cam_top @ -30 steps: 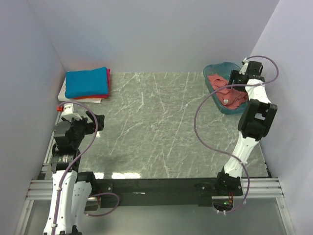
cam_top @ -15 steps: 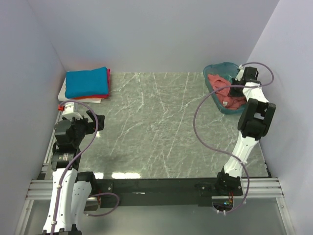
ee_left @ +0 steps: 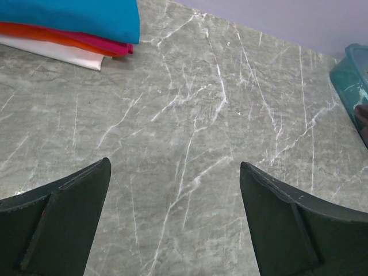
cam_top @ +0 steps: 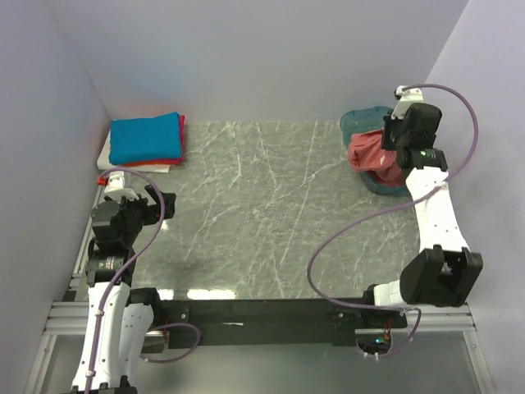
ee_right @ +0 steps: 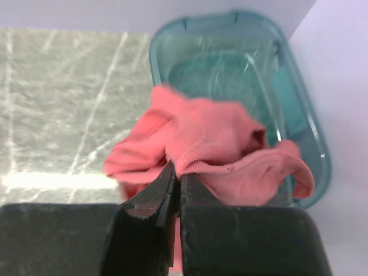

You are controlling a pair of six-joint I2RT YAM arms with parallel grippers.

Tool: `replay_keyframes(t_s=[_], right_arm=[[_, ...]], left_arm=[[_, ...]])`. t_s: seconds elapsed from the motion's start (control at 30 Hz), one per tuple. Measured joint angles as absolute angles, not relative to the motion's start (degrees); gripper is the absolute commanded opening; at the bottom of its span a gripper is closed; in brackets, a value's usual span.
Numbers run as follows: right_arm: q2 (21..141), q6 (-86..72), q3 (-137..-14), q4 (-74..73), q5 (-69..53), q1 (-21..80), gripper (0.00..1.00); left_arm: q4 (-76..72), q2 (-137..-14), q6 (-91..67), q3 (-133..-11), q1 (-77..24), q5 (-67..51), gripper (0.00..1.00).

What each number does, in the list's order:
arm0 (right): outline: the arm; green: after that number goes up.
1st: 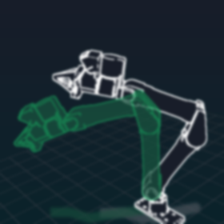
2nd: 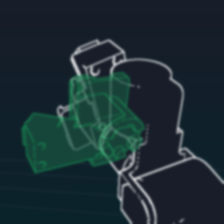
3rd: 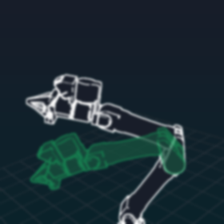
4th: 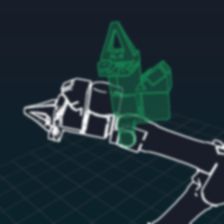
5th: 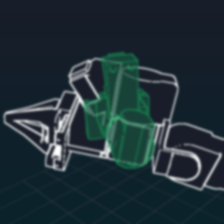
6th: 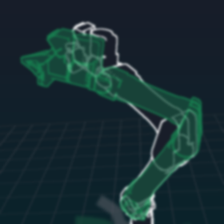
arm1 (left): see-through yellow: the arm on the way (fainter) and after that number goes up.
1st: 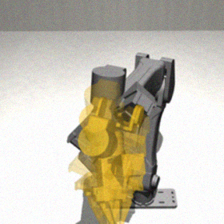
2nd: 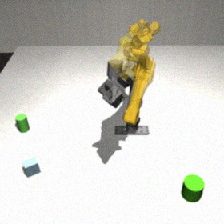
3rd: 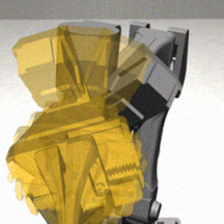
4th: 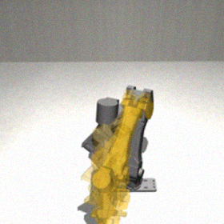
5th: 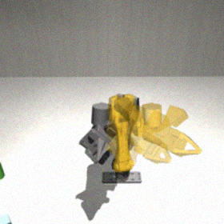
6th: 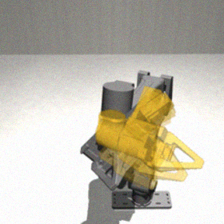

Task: Fold and stack the t-shirts
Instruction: Grab the tshirt from the pile, then move the tshirt to the center of the board

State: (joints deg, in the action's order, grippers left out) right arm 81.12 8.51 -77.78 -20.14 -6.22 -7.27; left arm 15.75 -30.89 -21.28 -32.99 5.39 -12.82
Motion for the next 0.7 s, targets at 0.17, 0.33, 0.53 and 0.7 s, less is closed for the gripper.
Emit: replay_keyframes(t_s=[0.17, 0.33, 0.53, 0.7], right_arm=[[77.36, 9.15, -83.42, -23.77, -4.60, -3.75, 0.00], [76.82, 9.96, -96.18, -29.91, -3.99, 1.13, 0.00], [75.75, 9.58, -112.12, -35.48, -5.61, 4.64, 0.00], [72.84, 8.62, -116.29, -38.26, -7.46, 7.99, 0.00]], left_arm=[[15.75, -30.74, -21.28, -32.99, 5.39, -12.82, 1.00], [15.75, -30.41, -21.28, -32.99, 5.39, -12.82, 1.00], [15.75, -30.09, -21.26, -32.99, 5.39, -12.86, 0.99], [15.75, -29.95, -21.28, -32.99, 5.39, -13.08, 0.99]])
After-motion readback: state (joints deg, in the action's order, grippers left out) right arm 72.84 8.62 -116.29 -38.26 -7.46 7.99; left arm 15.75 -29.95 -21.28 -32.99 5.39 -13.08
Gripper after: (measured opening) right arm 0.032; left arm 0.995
